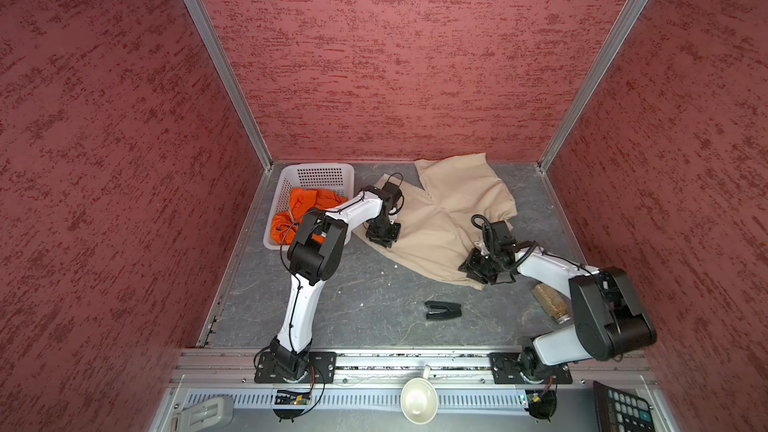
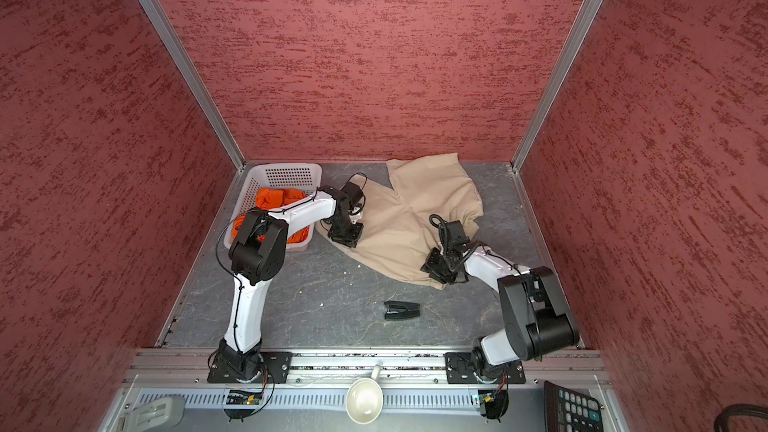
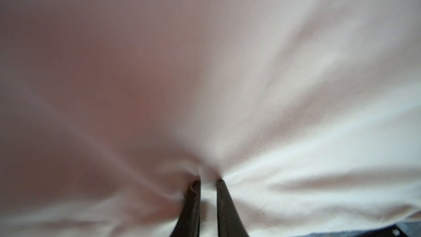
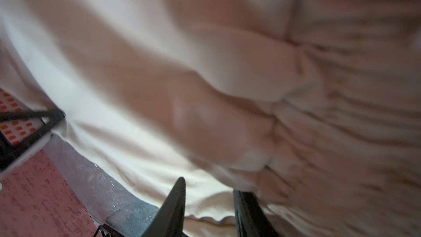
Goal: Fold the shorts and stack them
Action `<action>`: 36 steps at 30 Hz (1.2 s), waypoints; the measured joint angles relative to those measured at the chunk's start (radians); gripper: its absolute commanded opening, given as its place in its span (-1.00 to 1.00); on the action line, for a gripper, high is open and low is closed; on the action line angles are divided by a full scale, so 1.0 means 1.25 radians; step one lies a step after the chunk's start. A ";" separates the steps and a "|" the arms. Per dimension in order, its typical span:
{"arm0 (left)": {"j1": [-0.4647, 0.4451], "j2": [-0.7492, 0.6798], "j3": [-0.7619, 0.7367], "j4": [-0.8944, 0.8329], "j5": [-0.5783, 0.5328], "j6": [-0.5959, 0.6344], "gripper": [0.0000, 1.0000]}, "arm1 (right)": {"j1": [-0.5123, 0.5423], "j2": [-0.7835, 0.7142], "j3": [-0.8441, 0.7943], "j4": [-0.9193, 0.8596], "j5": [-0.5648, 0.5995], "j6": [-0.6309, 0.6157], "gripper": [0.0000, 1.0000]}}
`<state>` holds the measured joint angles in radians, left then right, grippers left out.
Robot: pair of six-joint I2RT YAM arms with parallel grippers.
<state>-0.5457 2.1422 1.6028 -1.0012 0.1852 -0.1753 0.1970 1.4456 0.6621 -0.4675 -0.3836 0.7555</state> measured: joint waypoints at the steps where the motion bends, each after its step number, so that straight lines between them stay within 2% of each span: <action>1: -0.019 -0.027 -0.046 0.006 0.012 -0.005 -0.65 | -0.026 -0.023 -0.012 -0.027 0.010 -0.004 -0.22; 5: -0.077 -0.097 -0.161 0.009 0.070 -0.041 -0.49 | -0.104 -0.074 -0.030 -0.112 0.044 -0.012 -0.19; 9: -0.058 -0.108 -0.167 0.004 0.084 -0.081 -0.46 | -0.131 -0.033 0.020 -0.164 0.064 -0.035 -0.18; 12: -0.013 -0.108 -0.116 0.000 0.087 -0.106 -0.46 | -0.135 0.009 0.113 -0.207 0.082 -0.061 -0.15; 17: 0.065 -0.091 0.037 0.029 0.100 -0.136 -0.49 | -0.136 0.012 0.290 -0.213 0.095 -0.092 -0.14; 20: 0.093 -0.042 0.135 0.043 0.100 -0.142 -0.58 | -0.135 0.036 0.346 -0.200 0.094 -0.107 -0.14; 24: 0.104 0.042 0.206 0.044 0.092 -0.134 -0.69 | -0.136 0.110 0.352 -0.182 0.092 -0.123 -0.15; 31: 0.103 0.075 0.121 0.025 0.064 -0.110 -0.80 | -0.152 0.235 0.334 -0.183 0.109 -0.176 -0.16; 36: 0.096 -0.008 -0.023 0.067 0.067 -0.112 -0.83 | -0.175 0.280 0.347 -0.186 0.115 -0.218 -0.17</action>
<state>-0.4259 2.1326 1.5738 -0.9169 0.2687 -0.3157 -0.0212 1.7958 1.0954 -0.7002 -0.2401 0.4831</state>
